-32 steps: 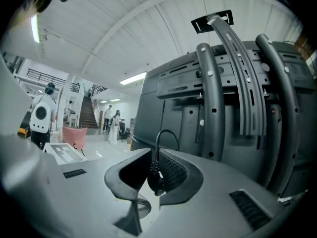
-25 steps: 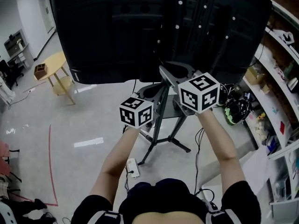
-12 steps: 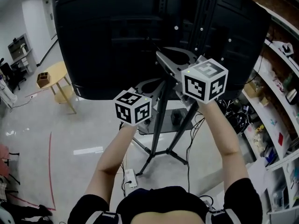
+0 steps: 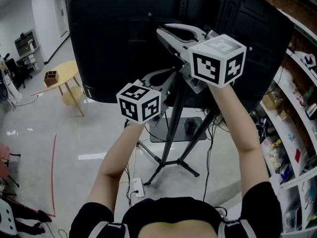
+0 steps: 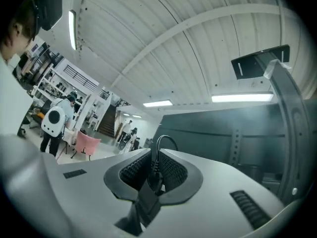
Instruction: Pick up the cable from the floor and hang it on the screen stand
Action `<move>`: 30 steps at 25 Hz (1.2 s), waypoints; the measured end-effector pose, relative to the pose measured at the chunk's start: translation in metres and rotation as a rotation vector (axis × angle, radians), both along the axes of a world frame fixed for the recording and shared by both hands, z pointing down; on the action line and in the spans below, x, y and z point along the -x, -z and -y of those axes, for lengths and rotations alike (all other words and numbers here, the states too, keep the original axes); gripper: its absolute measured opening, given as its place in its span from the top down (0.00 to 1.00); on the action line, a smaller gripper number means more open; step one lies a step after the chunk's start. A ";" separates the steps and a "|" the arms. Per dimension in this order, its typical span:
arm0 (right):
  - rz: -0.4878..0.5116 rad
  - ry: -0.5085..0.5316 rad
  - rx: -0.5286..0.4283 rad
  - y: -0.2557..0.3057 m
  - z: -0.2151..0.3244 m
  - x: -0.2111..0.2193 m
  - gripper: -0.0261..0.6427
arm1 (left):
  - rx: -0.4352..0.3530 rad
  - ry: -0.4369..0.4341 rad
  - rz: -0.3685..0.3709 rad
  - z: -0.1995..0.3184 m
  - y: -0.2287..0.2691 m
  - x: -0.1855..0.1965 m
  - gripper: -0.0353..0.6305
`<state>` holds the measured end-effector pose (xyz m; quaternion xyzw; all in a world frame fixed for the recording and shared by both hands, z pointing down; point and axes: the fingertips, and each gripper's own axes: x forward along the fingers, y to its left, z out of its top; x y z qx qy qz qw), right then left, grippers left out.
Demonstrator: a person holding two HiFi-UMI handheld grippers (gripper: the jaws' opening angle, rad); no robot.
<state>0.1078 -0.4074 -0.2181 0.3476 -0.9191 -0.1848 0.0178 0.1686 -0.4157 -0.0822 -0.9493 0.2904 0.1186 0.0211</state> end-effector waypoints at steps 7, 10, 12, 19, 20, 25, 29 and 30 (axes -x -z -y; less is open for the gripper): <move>0.003 0.093 0.014 0.017 0.015 0.074 0.86 | -0.007 0.063 -0.014 0.008 0.003 0.051 0.94; 0.021 0.107 0.087 0.020 0.040 0.103 0.86 | -0.008 0.094 -0.027 0.014 0.004 0.071 0.94; 0.053 0.090 0.152 0.022 0.062 0.116 0.86 | -0.001 0.111 -0.037 0.018 0.002 0.082 0.94; 0.167 -0.042 0.170 0.043 0.097 0.093 0.86 | 0.023 0.116 -0.040 0.024 -0.006 0.100 0.94; 0.177 -0.058 0.160 0.047 0.098 0.084 0.86 | 0.021 0.114 -0.040 0.025 -0.004 0.101 0.94; 0.205 -0.161 0.117 0.053 0.093 0.033 0.86 | -0.007 0.075 -0.014 0.021 0.001 0.080 0.94; 0.231 -0.215 0.098 0.053 0.078 -0.013 0.86 | -0.026 0.023 -0.002 0.012 -0.001 0.045 0.94; 0.236 -0.227 0.093 0.051 0.074 -0.024 0.86 | -0.036 0.012 0.008 0.009 -0.003 0.035 0.94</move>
